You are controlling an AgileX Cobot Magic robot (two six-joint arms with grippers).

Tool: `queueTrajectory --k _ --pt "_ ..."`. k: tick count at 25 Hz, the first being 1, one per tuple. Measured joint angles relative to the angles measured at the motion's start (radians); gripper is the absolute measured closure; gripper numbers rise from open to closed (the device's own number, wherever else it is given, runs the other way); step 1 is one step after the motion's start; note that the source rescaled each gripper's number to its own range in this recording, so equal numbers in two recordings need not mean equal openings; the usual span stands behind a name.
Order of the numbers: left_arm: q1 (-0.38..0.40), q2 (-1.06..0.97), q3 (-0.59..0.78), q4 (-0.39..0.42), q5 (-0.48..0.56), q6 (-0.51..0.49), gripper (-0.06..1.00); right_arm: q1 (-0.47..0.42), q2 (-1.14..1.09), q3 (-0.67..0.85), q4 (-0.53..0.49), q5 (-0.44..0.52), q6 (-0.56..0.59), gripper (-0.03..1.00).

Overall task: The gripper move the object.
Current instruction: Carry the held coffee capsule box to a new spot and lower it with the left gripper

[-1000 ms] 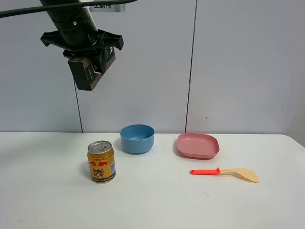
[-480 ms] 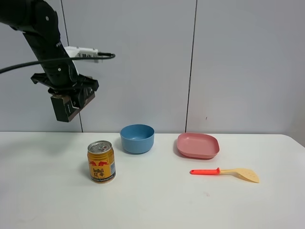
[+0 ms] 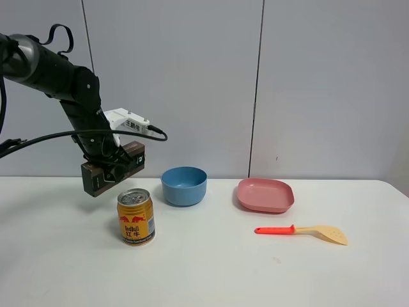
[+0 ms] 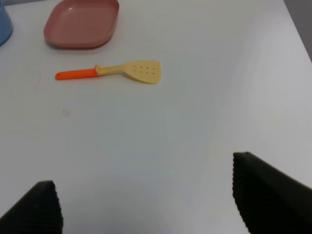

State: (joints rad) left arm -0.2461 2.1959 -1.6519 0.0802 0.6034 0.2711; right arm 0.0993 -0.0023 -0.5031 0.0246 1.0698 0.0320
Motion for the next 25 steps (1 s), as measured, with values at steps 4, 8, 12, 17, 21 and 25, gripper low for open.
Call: queueTrajectory --k 4,8,12,17,21,25 --pt "0.000 0.035 0.000 0.000 -0.011 0.049 0.92 0.000 0.000 0.000 0.000 0.000 0.000 -0.03" --pt "0.000 0.059 0.000 -0.003 -0.027 0.090 0.92 0.000 0.000 0.000 0.000 0.000 0.000 -0.03" --pt "0.000 0.061 0.000 -0.036 -0.032 0.100 0.92 0.000 0.000 0.000 0.000 0.000 0.000 -0.03" --pt "0.000 0.062 0.000 -0.071 -0.032 0.079 0.92 0.000 0.000 0.000 0.000 0.000 0.000 -0.03" --pt "0.000 0.062 0.000 -0.080 -0.032 0.028 0.92 0.000 0.000 0.000 0.000 0.000 0.000 -0.03" --pt "0.000 0.062 0.000 -0.080 -0.032 -0.048 0.92 0.000 0.000 0.000 0.000 0.000 0.000 -0.03"
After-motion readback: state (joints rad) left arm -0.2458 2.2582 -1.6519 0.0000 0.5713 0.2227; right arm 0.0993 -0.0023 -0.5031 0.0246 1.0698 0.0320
